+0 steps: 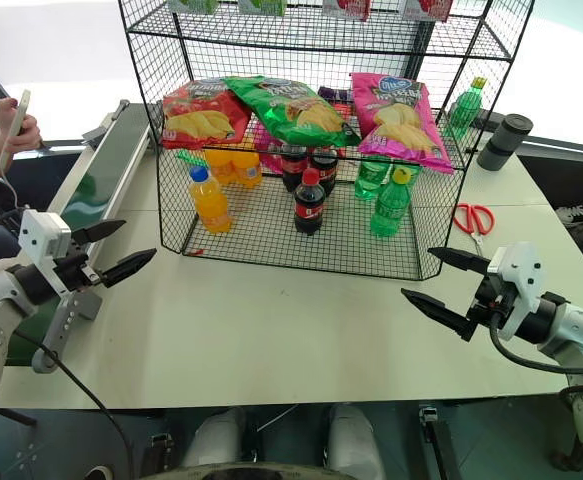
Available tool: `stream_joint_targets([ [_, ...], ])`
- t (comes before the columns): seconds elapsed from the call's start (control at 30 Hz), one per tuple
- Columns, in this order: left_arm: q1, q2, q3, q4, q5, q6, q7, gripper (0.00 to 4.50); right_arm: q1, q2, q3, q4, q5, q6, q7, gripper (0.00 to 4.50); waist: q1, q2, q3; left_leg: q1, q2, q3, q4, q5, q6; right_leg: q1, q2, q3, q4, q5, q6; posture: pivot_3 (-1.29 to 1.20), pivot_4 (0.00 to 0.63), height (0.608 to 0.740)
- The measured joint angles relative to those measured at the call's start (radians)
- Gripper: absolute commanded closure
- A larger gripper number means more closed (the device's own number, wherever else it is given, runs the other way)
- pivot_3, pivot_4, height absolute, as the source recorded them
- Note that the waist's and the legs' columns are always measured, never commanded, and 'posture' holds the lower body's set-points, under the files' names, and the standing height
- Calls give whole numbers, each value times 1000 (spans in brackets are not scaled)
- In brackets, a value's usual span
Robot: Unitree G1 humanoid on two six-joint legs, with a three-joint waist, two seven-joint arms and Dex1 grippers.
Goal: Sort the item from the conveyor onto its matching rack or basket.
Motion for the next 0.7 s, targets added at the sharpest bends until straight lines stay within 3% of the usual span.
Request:
stream_joint_targets([
  [0.7, 7, -2, -9, 12, 1, -51, -70, 0, 3, 0, 33, 10, -22, -30, 10, 40, 0, 0, 0, 0, -1, 0, 0, 0, -1, 0, 0, 0, 1, 0, 0, 0, 150, 726],
])
